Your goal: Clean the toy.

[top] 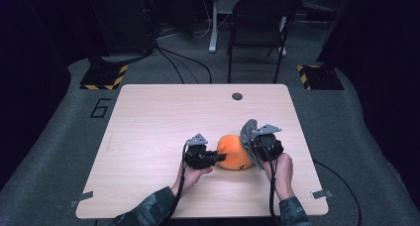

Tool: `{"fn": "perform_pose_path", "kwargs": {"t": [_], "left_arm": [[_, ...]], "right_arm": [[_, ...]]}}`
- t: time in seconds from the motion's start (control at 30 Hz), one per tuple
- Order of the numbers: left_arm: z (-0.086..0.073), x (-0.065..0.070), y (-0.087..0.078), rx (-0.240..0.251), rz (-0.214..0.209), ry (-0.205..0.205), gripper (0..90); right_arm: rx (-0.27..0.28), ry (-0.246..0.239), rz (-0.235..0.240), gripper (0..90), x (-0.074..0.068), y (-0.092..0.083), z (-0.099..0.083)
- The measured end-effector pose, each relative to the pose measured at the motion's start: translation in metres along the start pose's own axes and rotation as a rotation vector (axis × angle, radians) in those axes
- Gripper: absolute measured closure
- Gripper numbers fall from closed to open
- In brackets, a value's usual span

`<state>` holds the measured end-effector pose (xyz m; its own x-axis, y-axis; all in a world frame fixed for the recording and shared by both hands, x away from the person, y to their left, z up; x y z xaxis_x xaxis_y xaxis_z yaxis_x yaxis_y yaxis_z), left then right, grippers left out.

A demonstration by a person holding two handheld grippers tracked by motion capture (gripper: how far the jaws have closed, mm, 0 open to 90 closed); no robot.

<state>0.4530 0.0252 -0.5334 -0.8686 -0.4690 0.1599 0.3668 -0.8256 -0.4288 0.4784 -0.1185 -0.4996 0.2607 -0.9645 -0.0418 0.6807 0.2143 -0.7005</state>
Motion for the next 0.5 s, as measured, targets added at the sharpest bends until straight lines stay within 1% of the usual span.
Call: {"fn": "perform_pose_path", "kwargs": {"t": [0.03, 0.07, 0.1, 0.13, 0.2, 0.23, 0.27, 0.3, 0.33, 0.37, 0.4, 0.43, 0.47, 0.5], "left_arm": [[0.0, 0.0, 0.0, 0.002, 0.001, -0.001, 75.9], [0.001, 0.0, 0.0, 0.005, 0.002, -0.004, 75.9], [0.001, -0.001, 0.0, 0.008, 0.005, -0.007, 75.9], [0.001, -0.001, -0.001, 0.008, 0.006, -0.015, 75.9], [0.001, -0.002, -0.001, 0.011, 0.009, -0.013, 75.9], [0.001, -0.002, 0.0, 0.01, 0.008, -0.005, 76.0], [0.001, -0.001, 0.0, 0.007, 0.011, 0.0, 76.0], [0.001, 0.0, 0.0, 0.007, 0.016, 0.007, 76.0], [0.001, 0.001, 0.0, 0.009, 0.014, 0.003, 76.0], [0.001, 0.001, 0.0, 0.008, 0.017, 0.008, 76.0], [0.001, 0.0, -0.001, 0.006, 0.019, 0.01, 76.0], [0.0, 0.0, -0.001, 0.004, 0.013, 0.007, 76.0], [0.0, 0.0, -0.001, 0.002, 0.016, 0.005, 76.0], [-0.001, -0.001, -0.001, -0.001, 0.019, 0.01, 76.0]], "right_arm": [[-0.009, 0.016, -0.005, 75.5, 0.004, 0.002, -0.002], [-0.015, 0.019, -0.007, 75.5, 0.007, 0.002, -0.002], [-0.007, 0.027, -0.003, 75.6, 0.008, 0.0, 0.0], [0.01, 0.041, 0.018, 75.6, 0.006, -0.004, 0.004], [0.049, 0.028, 0.045, 75.6, -0.003, -0.017, 0.013], [0.079, 0.013, 0.092, 75.6, -0.018, -0.027, 0.02], [0.106, -0.017, 0.122, 75.6, -0.031, -0.034, 0.025], [0.123, -0.042, 0.141, 75.6, -0.046, -0.04, 0.028], [0.131, -0.071, 0.162, 75.6, -0.06, -0.043, 0.029], [0.126, -0.103, 0.177, 75.6, -0.073, -0.044, 0.028], [0.119, -0.128, 0.172, 75.6, -0.083, -0.041, 0.025], [0.111, -0.159, 0.157, 75.6, -0.087, -0.036, 0.022], [0.086, -0.176, 0.137, 75.6, -0.089, -0.03, 0.017], [0.074, -0.193, 0.116, 75.7, -0.088, -0.024, 0.014]]}}
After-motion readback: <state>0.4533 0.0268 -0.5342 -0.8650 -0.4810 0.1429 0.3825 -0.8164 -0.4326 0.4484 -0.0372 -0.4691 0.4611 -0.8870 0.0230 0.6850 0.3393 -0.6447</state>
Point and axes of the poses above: each handheld gripper's, and its own axes: y roughly forward along the jaws, z roughly out of its top, x roughly to its right, the point moved 10 cm from there along y, roughly forward along the jaws, and after that the axes turned 14 degrees about y, right-handed, at the moved point
